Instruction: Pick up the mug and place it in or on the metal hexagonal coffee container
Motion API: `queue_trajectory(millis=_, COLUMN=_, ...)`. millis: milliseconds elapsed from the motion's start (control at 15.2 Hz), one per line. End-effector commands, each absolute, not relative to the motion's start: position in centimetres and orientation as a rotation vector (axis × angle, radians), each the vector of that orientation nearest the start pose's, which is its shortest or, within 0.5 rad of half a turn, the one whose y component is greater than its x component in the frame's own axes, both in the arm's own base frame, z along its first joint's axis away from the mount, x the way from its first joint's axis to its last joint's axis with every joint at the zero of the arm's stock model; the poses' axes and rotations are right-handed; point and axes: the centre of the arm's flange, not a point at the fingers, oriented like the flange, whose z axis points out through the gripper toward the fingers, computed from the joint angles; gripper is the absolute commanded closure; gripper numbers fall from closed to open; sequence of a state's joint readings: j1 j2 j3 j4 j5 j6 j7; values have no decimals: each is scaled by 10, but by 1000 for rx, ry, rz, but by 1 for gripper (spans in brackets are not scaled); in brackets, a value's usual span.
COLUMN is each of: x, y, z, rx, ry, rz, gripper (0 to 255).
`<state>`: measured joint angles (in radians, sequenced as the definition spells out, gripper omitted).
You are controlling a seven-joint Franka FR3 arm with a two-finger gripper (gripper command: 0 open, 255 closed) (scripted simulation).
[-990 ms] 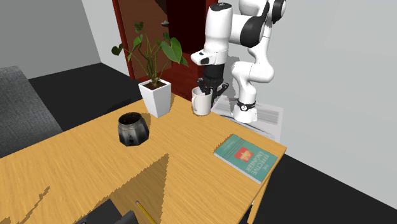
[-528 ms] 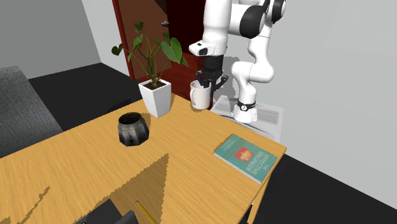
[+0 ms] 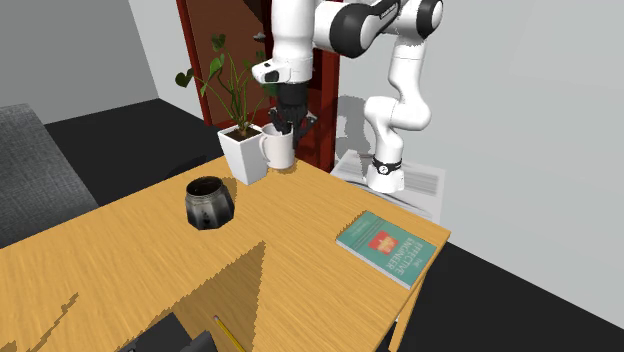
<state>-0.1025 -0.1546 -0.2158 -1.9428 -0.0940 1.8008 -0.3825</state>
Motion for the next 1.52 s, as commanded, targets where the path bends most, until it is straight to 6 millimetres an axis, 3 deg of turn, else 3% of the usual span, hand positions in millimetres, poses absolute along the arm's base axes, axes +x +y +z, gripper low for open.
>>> queue_trajectory(millis=0, x=498, y=-199, z=549, rx=-3198, ry=-142, rz=18, gripper=255)
queue_trajectory(millis=990, x=584, y=-377, z=562, rx=-3198, ry=-142, rz=18, gripper=255)
queue_trajectory(millis=1056, x=594, y=-397, z=564, rx=-3198, ry=-142, rz=18, gripper=255)
queue_trajectory(millis=1452, x=594, y=-397, z=532, rx=-3198, ry=-142, rz=18, gripper=255)
